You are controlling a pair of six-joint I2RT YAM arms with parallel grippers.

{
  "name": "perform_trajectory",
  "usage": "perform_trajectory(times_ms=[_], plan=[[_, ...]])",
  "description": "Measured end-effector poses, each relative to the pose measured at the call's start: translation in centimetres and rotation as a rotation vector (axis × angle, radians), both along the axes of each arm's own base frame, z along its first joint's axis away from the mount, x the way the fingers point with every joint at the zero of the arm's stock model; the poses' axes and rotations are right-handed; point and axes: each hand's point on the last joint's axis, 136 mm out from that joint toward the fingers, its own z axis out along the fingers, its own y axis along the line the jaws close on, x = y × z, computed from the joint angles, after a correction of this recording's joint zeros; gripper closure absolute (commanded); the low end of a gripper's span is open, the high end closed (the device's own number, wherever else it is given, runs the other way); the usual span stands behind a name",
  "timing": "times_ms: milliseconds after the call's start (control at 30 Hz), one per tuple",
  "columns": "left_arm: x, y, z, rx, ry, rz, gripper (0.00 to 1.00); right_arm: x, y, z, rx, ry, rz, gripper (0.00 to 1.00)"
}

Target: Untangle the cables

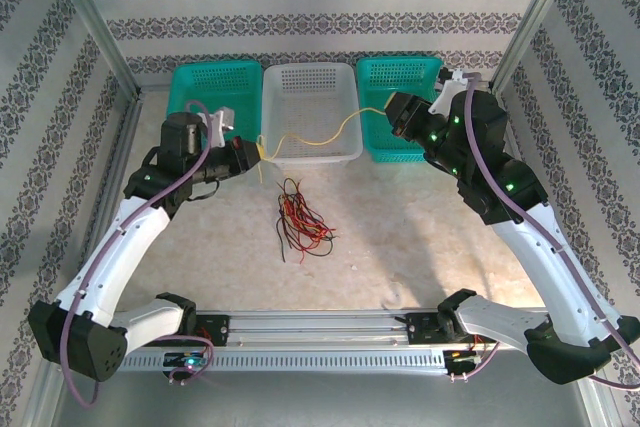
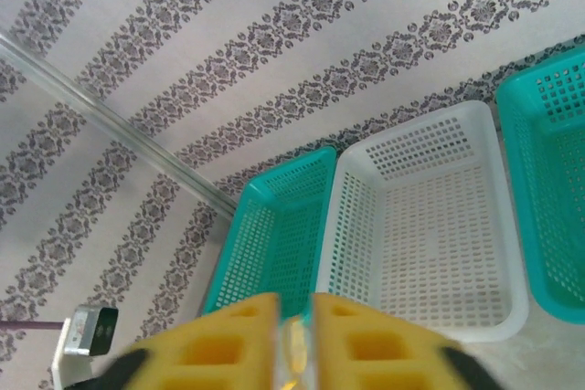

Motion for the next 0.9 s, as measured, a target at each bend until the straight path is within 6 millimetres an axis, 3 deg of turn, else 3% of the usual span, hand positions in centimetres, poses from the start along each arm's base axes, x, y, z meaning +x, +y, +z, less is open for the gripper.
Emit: perform_trajectory(times_ms=[100,300,467,567,667,900], plan=[[1.4,3.3,0.0,-0.011,0.004,0.165,1.00,-0.2,-1.1,-0.6,-0.005,0.006,-0.046,0.29],[4.3,11.3,2.6,-0.048,-0.115,0.573,1.00,-0.3,-4.3,-5.1,-0.007,0.100,-0.155,0.34],[8.2,15.1,4.0,-0.059,-0.204,0.798,1.00,-0.6,-3.4,-11.9,-0.045,0.250,-0.122,0.38],[10.8,16.6,2.2,-0.033,-0.202,0.890,1.00,-1.4,-2.8,-15.1,-0.068,0.316,-0.095,0.38],[12.9,17.5,-0.5,0.001,-0.189,0.949,1.00,-2.7,-2.7,-16.6,-0.070,0.341,-0.075,0.38],[16.0,18.3,-6.1,0.081,-0.163,0.984,1.00,-4.7,-3.6,-16.4,-0.037,0.301,-0.068,0.40]])
